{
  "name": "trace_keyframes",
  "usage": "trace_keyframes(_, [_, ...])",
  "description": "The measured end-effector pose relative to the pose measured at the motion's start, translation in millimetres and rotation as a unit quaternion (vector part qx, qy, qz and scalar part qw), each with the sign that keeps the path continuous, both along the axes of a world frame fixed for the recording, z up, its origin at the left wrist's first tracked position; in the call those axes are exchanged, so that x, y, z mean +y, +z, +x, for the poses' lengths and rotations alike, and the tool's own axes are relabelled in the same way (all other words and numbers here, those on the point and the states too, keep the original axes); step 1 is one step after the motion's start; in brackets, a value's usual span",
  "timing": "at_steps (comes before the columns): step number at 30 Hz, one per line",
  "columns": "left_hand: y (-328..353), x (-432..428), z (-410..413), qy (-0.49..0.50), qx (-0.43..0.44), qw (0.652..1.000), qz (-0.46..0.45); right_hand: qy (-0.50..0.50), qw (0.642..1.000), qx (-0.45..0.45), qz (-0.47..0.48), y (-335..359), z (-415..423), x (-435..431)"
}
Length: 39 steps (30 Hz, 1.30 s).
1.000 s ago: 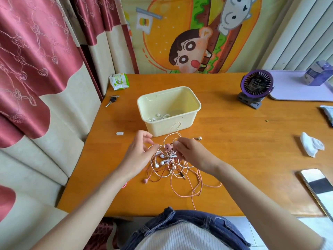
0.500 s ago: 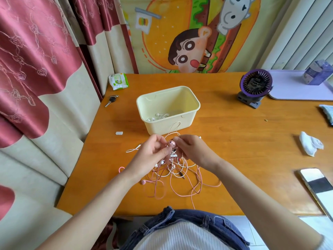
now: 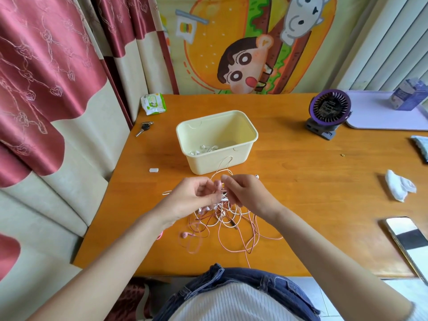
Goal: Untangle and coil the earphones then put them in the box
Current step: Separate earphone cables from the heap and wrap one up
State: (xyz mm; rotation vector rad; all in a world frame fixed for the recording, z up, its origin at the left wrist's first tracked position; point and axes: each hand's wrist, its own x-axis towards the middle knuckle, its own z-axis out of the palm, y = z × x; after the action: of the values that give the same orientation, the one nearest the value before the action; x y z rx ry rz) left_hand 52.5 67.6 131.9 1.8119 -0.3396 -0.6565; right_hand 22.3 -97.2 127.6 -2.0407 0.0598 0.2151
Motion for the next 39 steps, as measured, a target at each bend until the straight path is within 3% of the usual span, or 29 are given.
trace_keyframes(2, [-0.4, 1.6, 0.3, 0.039, 0.091, 0.991, -0.085, -0.002, 1.0, -0.015, 0.002, 2.2, 0.7, -2.4])
trace_keyframes(5, [-2.2, 2.0, 1.4, 0.075, 0.099, 0.988, -0.097, -0.008, 1.0, -0.017, 0.013, 3.4, 2.5, -3.1])
trace_keyframes(8, [-2.9, 2.1, 1.8, 0.051, -0.083, 0.994, 0.047, -0.028, 0.999, 0.019, 0.034, 1.0, 4.4, -0.4])
trace_keyframes(11, [-6.4, 0.2, -1.2, 0.015, -0.313, 0.933, 0.179, -0.04, 0.994, 0.079, 0.065, -3.1, 3.2, 2.4])
trace_keyframes(17, [-12.8, -5.9, -4.4, -0.037, -0.512, 0.818, 0.258, -0.061, 0.983, 0.144, 0.098, 1.2, 1.6, 0.1])
trace_keyframes(19, [-12.0, -7.9, -2.9, -0.067, -0.476, 0.837, 0.263, -0.056, 0.986, 0.126, 0.095, 2.4, 1.0, -0.7])
trace_keyframes(22, [-11.6, -4.0, -1.4, -0.068, -0.307, 0.923, 0.224, -0.039, 0.996, 0.076, 0.039, -1.4, 0.3, -0.8])
trace_keyframes(24, [-10.1, -0.7, -1.2, -0.054, -0.175, 0.972, 0.144, -0.032, 0.998, 0.045, -0.009, -5.8, 2.1, -4.0])
trace_keyframes(26, [-8.2, 2.8, 0.0, -0.043, -0.064, 0.995, 0.061, -0.012, 0.999, 0.027, -0.013, -7.1, 4.0, -7.9])
trace_keyframes(29, [-6.5, 4.5, 0.6, -0.011, 0.019, 1.0, 0.013, 0.018, 1.0, 0.005, -0.007, -5.6, 5.3, -10.6])
trace_keyframes(33, [-9.0, -0.1, -0.9, 0.041, -0.015, 0.998, 0.048, 0.037, 0.999, -0.023, 0.025, -2.4, 3.6, -8.5])
trace_keyframes(39, [-8.4, -8.8, -1.7, 0.126, -0.251, 0.946, 0.162, 0.052, 0.997, -0.02, 0.057, 4.1, -2.4, 2.6])
